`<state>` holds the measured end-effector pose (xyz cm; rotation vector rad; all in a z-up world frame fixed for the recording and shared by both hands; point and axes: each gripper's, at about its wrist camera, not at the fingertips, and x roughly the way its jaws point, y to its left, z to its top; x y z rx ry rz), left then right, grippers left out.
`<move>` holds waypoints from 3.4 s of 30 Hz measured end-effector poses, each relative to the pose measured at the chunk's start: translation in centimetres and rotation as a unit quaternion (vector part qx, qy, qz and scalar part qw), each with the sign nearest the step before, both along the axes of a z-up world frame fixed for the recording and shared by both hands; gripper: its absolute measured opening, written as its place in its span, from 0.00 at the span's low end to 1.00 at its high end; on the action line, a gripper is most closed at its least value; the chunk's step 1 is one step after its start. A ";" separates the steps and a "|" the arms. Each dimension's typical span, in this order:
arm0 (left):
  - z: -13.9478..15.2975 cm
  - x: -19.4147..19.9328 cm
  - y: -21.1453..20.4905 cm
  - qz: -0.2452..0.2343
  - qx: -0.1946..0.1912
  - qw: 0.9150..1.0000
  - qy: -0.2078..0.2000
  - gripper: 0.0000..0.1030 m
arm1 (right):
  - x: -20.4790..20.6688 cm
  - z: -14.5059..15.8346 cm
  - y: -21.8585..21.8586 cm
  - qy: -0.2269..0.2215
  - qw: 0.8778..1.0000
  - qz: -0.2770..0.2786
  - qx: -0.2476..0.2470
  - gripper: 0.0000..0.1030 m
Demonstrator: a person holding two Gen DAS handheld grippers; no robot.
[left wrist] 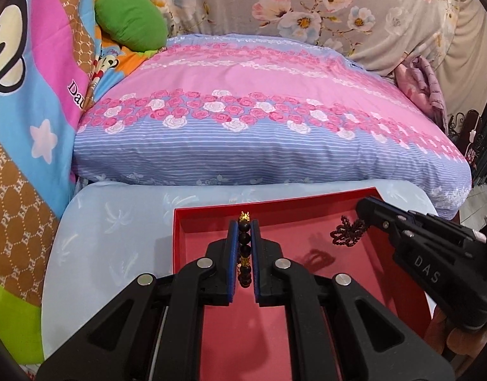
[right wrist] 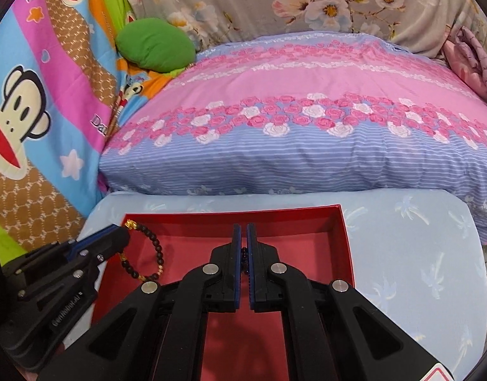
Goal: Organize jewelry
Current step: 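Carry both held pieces into the red box and open both tools, then lift both tools out of the red box back toward the jewelry, then grasp the twisted gold bangle with the left tool while the right tool grasps the thin gold bangle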
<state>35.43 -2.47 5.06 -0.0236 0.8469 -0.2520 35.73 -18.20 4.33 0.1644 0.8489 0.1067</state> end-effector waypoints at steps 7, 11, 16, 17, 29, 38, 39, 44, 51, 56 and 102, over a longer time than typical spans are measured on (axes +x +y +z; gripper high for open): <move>-1.6 0.8 0.6 0.019 0.006 1.000 0.011 0.12 | 0.1 -2.1 -1.3 0.045 0.999 -0.023 -0.007 0.05; -1.4 0.3 0.9 0.027 0.002 1.000 0.006 0.45 | -1.1 -1.9 -1.6 0.042 0.998 -0.031 -0.030 0.14; -0.4 -1.1 1.0 0.027 0.002 1.000 -0.007 0.51 | -3.3 -0.4 -2.2 0.023 0.999 -0.035 -0.028 0.26; 0.0 -1.7 1.0 0.026 0.005 1.000 -0.012 0.51 | -4.0 0.1 -2.3 0.016 0.999 -0.036 -0.028 0.30; 3.0 -10.6 3.0 0.038 -0.003 0.998 -0.043 0.55 | -14.5 2.9 -1.9 -0.019 0.999 -0.032 -0.039 0.38; 2.5 -18.3 4.7 0.044 -0.013 0.998 -0.036 0.55 | -21.9 1.9 -1.2 -0.003 0.999 -0.032 -0.025 0.38; 2.4 -19.1 4.8 0.044 -0.010 0.998 -0.036 0.55 | -22.6 1.6 -1.1 0.000 0.999 -0.032 -0.026 0.38; 0.9 -22.6 5.2 0.036 -0.006 0.999 -0.022 0.55 | -25.9 0.3 -0.8 0.013 0.999 -0.031 -0.033 0.38; -2.2 -26.4 5.2 0.028 0.000 1.000 0.014 0.55 | -29.4 -1.6 -0.2 0.034 0.999 -0.026 -0.032 0.38; -3.5 -28.2 4.6 0.019 -0.006 0.999 0.026 0.66 | -30.9 -2.4 0.0 0.042 0.998 -0.025 -0.036 0.38; -5.5 -26.8 2.6 0.018 0.018 0.998 0.049 0.54 | -27.7 -5.2 3.0 0.062 0.997 -0.001 -0.042 0.57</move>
